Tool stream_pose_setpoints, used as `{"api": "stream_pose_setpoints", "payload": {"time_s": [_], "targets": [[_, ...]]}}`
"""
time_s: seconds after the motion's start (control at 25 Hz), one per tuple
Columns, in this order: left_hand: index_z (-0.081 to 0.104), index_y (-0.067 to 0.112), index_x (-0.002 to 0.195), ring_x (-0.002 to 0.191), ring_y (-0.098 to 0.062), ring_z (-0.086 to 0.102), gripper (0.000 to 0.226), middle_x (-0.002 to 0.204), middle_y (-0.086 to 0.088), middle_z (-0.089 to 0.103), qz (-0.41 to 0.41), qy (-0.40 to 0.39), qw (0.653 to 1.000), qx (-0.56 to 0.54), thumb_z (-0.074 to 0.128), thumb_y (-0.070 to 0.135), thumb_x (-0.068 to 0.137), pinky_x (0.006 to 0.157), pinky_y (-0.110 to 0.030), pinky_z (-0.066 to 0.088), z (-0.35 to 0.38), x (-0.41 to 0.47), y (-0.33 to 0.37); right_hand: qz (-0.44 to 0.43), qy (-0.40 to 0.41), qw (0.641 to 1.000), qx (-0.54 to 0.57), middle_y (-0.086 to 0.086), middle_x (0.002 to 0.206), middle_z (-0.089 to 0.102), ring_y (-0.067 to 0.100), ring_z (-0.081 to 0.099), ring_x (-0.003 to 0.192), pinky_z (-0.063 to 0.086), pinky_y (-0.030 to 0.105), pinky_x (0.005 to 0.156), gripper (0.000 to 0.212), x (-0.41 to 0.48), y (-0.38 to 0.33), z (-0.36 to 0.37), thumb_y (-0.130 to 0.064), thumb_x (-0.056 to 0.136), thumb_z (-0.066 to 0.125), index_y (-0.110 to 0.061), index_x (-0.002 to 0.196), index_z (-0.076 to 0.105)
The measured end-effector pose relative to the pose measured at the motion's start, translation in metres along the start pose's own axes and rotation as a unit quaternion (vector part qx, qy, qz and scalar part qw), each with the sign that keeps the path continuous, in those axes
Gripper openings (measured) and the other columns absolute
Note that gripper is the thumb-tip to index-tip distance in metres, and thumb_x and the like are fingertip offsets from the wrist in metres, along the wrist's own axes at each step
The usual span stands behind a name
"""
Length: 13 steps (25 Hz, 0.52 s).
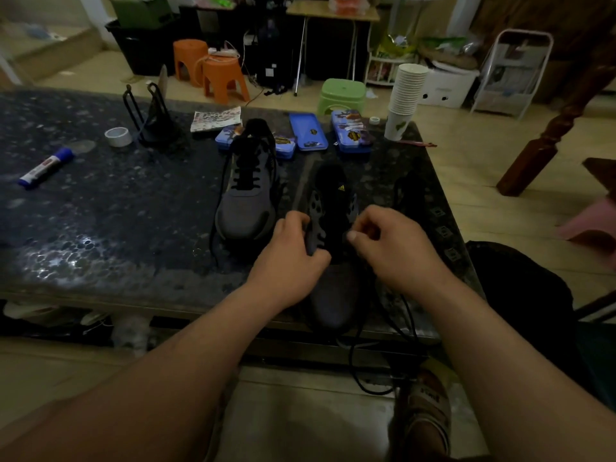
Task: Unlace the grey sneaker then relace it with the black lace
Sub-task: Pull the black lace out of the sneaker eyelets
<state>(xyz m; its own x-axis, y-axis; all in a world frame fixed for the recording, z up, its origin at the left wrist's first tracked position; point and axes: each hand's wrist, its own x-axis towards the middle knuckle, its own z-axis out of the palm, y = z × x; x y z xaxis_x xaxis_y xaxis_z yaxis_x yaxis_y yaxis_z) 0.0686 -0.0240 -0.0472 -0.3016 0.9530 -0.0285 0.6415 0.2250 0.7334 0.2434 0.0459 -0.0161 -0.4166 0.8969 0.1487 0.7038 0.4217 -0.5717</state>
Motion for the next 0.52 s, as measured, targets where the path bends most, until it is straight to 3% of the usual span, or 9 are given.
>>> {"api": "stream_pose_setpoints", "payload": {"time_s": [0.16, 0.28, 0.4, 0.52], "targets": [[0.035, 0.027, 0.141, 0.11, -0.018, 0.056, 0.061, 0.13, -0.001, 0.048, -0.004, -0.022, 0.999, -0.032, 0.069, 0.033, 0.091, 0.089, -0.033, 0.05, 0.003, 0.003, -0.008, -0.037, 0.0, 0.998, -0.05, -0.009, 0.089, 0.054, 0.012, 0.056, 0.084, 0.049, 0.034, 0.073, 0.014, 0.005, -0.022, 0.025, -0.043, 0.092, 0.07, -0.028, 0.094, 0.068], [0.027, 0.036, 0.145, 0.117, -0.02, 0.057, 0.072, 0.136, -0.002, 0.047, 0.005, -0.048, 0.998, -0.042, 0.073, 0.034, 0.09, 0.1, -0.041, 0.053, 0.006, 0.001, -0.016, -0.054, 0.015, 0.991, -0.118, -0.005, 0.088, 0.054, 0.017, 0.057, 0.082, 0.049, 0.036, 0.069, 0.021, 0.007, -0.024, 0.034, -0.041, 0.095, 0.066, -0.023, 0.086, 0.062], [0.027, 0.041, 0.142, 0.118, -0.021, 0.058, 0.068, 0.137, -0.003, 0.049, 0.018, -0.039, 0.998, -0.048, 0.071, 0.036, 0.09, 0.1, -0.046, 0.053, 0.009, -0.001, -0.018, -0.085, 0.035, 0.984, -0.155, -0.004, 0.089, 0.054, 0.017, 0.055, 0.082, 0.048, 0.035, 0.066, 0.02, 0.006, -0.025, 0.035, -0.037, 0.098, 0.061, -0.02, 0.088, 0.061], [0.029, 0.028, 0.147, 0.121, -0.026, 0.056, 0.064, 0.14, -0.006, 0.045, 0.041, -0.027, 0.998, -0.033, 0.067, 0.027, 0.095, 0.103, -0.048, 0.05, 0.011, -0.004, -0.017, -0.082, 0.031, 0.988, -0.126, -0.005, 0.087, 0.054, 0.015, 0.055, 0.079, 0.048, 0.036, 0.066, 0.018, 0.004, -0.027, 0.035, -0.032, 0.097, 0.059, -0.019, 0.085, 0.06]]}}
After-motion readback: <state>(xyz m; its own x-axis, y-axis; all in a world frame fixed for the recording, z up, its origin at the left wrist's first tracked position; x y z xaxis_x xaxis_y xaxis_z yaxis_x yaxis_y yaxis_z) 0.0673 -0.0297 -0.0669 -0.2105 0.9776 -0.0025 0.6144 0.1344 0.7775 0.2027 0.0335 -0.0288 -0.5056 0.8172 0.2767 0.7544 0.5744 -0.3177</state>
